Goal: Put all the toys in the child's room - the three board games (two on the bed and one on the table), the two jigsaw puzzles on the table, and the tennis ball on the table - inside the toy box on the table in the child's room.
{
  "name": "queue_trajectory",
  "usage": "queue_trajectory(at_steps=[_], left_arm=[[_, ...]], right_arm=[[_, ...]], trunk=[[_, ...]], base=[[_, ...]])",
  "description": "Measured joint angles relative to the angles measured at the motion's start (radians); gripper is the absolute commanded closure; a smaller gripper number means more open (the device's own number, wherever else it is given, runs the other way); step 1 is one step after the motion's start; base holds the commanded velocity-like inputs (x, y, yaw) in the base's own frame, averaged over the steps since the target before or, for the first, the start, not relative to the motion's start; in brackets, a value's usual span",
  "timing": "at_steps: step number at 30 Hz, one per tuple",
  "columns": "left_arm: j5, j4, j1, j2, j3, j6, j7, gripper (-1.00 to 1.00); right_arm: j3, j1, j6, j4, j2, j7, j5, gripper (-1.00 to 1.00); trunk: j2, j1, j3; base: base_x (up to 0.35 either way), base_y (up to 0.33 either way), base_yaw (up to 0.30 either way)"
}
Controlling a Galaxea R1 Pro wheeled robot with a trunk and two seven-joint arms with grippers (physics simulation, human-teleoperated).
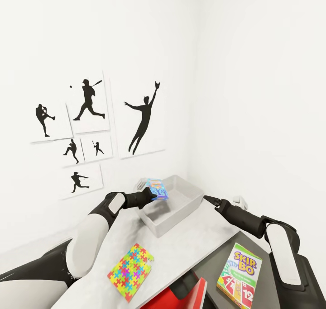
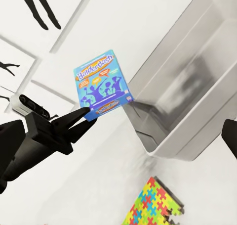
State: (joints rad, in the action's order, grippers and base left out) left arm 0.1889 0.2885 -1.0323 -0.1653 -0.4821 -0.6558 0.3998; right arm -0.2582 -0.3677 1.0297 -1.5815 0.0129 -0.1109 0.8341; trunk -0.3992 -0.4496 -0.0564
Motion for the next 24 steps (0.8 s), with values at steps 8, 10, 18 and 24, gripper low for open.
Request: queue_trajectory(at_steps=[8,10,18,24], left_arm=[[0.0,0.0,0.0,-0.001,0.0,0.0,0.0,1.0],[0.0,0.0,0.0,-0.001,0.0,0.0,0.0,1.0],[-0.001,0.0,0.0,-0.001,0.0,0.0,0.0,1.0],[-0.001,0.0,0.0,-0.001,0.001,-0.001,-0.003,1.0]], right_arm=[[-0.003,0.0,0.003,-0.001,0.0,0.0,0.001,-1.0],[-0.003,0.0,0.003,-0.001,0.0,0.0,0.001,-1.0],[-0.003,0.0,0.005,-0.001,0.001,0.0,0.001,-1.0],[-0.003,0.0,0.006,-0.002,0.001,0.0,0.001,-1.0]], trunk=[[0.0,0.0,0.0],[0.0,0.0,0.0],[0.0,0.0,0.0],[0.0,0.0,0.0]], base=[[0.0,0.0,0.0],[0.0,0.0,0.0],[0.0,0.0,0.0],[0.0,0.0,0.0]])
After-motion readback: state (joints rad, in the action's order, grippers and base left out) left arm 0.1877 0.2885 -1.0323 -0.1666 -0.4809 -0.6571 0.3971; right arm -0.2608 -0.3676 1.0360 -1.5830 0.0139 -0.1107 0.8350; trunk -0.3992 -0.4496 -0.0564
